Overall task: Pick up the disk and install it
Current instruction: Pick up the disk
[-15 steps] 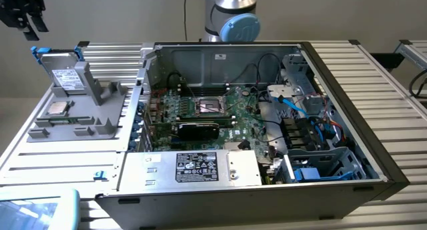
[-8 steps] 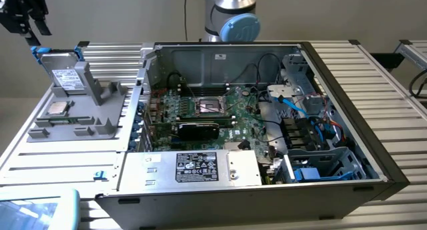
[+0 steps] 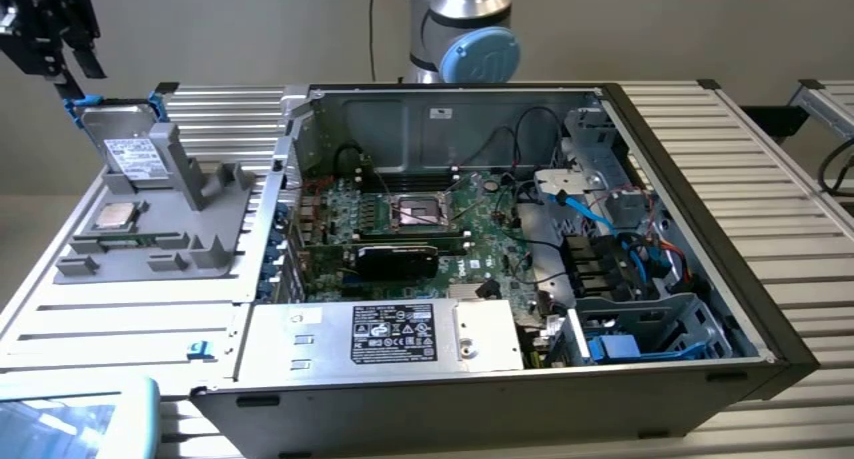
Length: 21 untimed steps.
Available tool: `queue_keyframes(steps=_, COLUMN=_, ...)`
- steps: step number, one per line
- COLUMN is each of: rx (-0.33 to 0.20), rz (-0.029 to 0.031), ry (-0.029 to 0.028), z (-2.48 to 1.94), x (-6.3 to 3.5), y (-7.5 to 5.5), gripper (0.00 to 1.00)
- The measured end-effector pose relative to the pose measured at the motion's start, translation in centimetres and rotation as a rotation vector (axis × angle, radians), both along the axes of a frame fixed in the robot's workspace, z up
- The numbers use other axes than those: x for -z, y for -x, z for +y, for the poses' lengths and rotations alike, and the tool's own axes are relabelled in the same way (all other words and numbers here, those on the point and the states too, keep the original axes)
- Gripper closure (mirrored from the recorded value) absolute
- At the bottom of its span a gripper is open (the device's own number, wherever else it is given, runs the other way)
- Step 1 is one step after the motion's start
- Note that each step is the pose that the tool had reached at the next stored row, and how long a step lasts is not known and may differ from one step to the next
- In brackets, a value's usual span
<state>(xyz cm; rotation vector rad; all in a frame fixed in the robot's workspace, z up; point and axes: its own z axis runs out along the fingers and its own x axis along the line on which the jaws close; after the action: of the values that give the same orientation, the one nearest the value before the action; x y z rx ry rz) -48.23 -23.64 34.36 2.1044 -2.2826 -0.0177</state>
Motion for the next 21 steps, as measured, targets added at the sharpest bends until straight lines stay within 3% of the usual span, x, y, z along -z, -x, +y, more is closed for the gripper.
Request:
queue_keyframes(steps=6, rx=-0.003, rz=-0.0028, ry=0.0120, z=-0.02, x=0.56, y=0.0, gripper=0.43)
queue_keyframes(steps=13, rx=-0.003, rz=-0.0057, ry=0.0126, z=-0.01, x=0.66, y=0.0, gripper=0.43)
queue_keyframes(steps=17, rx=-0.003, rz=-0.0288, ry=0.0128, z=-0.01, x=0.97, y=0.0, gripper=0.43)
queue_keyframes(steps=21, rx=-0.003, rz=-0.0326, ry=0.0135, z=-0.01, x=1.61, y=0.1, gripper=0.43)
